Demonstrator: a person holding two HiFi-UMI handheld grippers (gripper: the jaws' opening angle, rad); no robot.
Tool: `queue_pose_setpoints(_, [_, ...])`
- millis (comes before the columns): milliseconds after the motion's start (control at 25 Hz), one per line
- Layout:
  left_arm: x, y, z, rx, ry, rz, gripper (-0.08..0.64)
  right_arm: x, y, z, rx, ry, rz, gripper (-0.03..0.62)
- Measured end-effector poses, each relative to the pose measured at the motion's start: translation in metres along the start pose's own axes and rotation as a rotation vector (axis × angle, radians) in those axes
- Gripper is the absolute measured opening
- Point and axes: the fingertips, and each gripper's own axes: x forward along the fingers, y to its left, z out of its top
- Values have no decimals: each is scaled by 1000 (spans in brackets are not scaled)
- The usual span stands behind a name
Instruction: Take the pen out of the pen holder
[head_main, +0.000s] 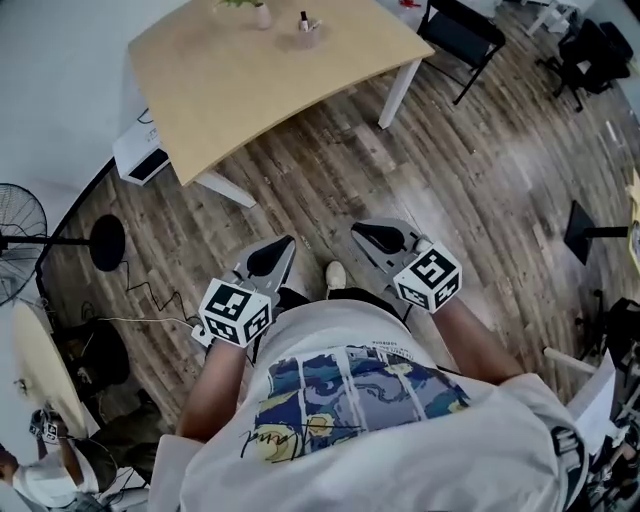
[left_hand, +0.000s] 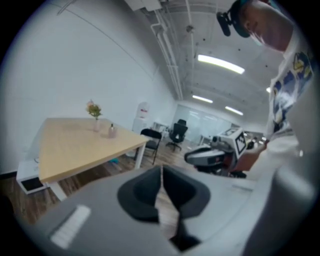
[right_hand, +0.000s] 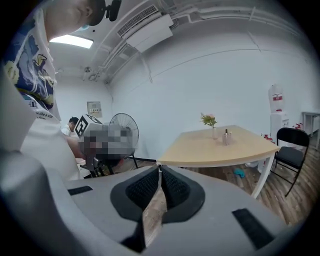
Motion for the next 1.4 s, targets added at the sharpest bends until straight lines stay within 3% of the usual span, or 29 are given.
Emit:
queue_pose_setpoints(120, [27, 4, 14, 0, 4, -34, 34, -3, -26, 4, 35, -11, -46, 49])
queue_pose_setpoints(480, [108, 54, 48, 5, 17, -99, 38, -6, -106, 12, 107, -46, -199, 29])
queue_pose_setpoints(800, [197, 135, 97, 0, 24, -156, 38, -3, -180, 34, 145, -42, -378, 25])
queue_pose_setpoints(1160, [295, 273, 179, 22, -25, -81, 54, 26, -247, 68, 211, -40, -534, 25])
queue_pose_setpoints(1400, [367, 358, 210, 29, -16, -40, 66, 47, -279, 73, 260, -22, -617, 28])
